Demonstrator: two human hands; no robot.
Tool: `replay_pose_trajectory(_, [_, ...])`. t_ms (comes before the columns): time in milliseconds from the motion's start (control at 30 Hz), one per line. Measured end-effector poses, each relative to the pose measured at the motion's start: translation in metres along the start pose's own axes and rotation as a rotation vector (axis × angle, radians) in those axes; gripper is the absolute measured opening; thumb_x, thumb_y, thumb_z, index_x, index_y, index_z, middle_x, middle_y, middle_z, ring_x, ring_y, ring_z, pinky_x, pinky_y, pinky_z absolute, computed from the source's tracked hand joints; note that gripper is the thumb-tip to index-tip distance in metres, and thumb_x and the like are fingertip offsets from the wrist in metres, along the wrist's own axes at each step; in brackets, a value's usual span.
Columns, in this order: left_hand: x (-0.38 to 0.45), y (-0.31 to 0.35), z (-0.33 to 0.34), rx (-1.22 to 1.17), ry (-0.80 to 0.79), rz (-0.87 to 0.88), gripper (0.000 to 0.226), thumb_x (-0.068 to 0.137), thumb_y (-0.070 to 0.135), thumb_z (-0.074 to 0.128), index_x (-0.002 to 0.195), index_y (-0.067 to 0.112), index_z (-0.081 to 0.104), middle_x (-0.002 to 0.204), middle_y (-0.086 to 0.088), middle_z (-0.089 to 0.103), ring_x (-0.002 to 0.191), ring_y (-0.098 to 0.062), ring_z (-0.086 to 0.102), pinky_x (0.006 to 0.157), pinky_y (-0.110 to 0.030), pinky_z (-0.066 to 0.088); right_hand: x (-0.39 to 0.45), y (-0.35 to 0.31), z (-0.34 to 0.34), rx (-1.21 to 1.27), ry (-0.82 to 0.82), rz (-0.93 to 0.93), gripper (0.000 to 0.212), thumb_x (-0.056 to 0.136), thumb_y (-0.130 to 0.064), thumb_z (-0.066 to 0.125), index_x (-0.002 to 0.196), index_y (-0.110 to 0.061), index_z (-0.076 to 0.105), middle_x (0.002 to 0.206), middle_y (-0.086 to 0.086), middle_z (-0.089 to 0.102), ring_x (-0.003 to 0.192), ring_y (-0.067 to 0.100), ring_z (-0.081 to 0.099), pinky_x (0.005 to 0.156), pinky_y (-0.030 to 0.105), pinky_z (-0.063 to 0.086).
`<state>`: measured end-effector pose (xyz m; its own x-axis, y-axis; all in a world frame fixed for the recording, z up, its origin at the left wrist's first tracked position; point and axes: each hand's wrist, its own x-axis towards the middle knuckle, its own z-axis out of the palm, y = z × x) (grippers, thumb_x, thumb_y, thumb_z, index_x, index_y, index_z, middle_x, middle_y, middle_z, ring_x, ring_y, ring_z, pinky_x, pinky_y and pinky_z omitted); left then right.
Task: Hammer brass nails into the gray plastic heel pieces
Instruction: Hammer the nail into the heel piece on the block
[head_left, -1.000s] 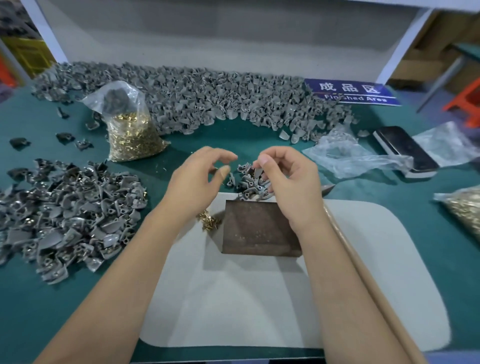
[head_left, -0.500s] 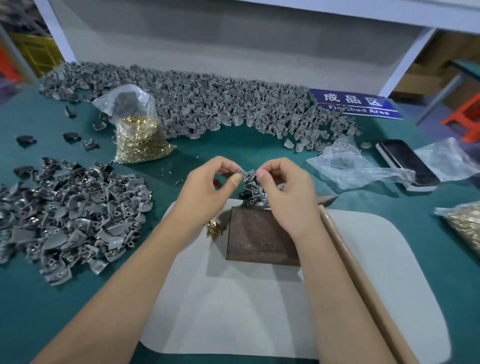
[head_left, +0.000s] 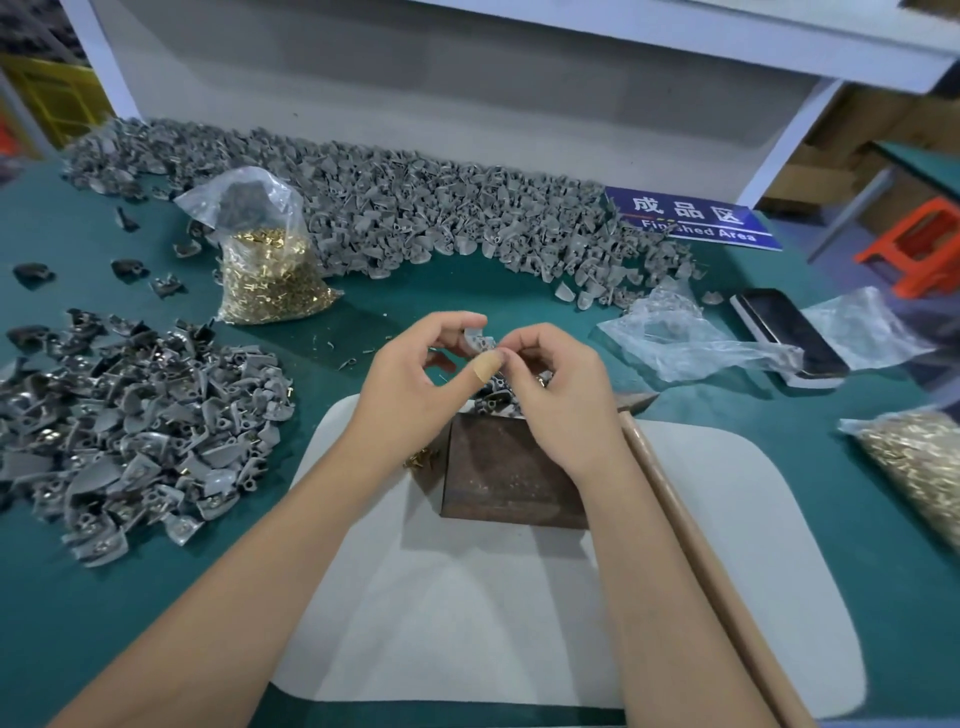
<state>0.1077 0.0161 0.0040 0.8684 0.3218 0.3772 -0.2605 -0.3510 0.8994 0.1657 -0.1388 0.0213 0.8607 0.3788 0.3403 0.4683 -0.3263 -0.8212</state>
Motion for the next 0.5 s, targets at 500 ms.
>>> replay_pose_trajectory(500, [0.000, -0.009, 0.002, -0.047, -0.037, -0.056, 0.020, 0.089, 0.026, 0.079, 0.096, 0.033, 0.062, 0.081, 0.011, 0.074, 0.078, -0.008, 0.071, 0.077, -0.022, 0.053, -0.004, -0.007, -0.001, 0.018, 0.112, -0.127, 0.010, 0.096, -0.013, 0.069, 0.094, -0.023, 0.073, 0.094, -0.012, 0.067, 0.094, 0.013, 0.063, 0.083, 0.021, 0.047])
